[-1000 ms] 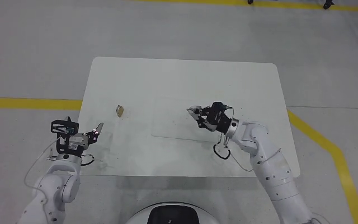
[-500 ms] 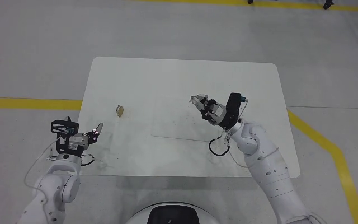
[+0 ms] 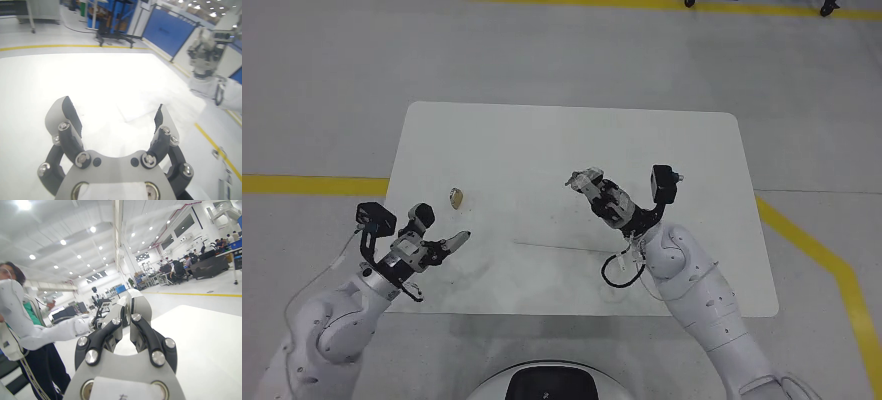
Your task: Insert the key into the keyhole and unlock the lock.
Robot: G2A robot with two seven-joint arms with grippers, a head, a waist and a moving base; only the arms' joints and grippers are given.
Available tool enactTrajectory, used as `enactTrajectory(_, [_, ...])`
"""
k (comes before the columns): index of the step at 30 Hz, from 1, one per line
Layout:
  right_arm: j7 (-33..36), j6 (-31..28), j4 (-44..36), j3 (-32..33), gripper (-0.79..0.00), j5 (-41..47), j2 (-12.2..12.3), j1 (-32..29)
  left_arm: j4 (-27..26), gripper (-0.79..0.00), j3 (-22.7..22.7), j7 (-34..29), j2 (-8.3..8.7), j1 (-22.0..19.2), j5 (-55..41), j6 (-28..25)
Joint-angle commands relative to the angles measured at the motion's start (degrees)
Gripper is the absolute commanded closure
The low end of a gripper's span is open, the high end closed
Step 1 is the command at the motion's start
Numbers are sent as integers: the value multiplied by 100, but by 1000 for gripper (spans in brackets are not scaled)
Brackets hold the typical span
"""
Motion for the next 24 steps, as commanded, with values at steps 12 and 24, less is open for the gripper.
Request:
enactTrajectory(12, [213,22,286,-418,0,1367,25,337,-19,-785,-160,-940,86,-163,-977,-429])
enactTrajectory(24, [1850,769,1,-633,0,2650,32,103,1005,-785,1242,-3786,208,-1064,-6236,-681])
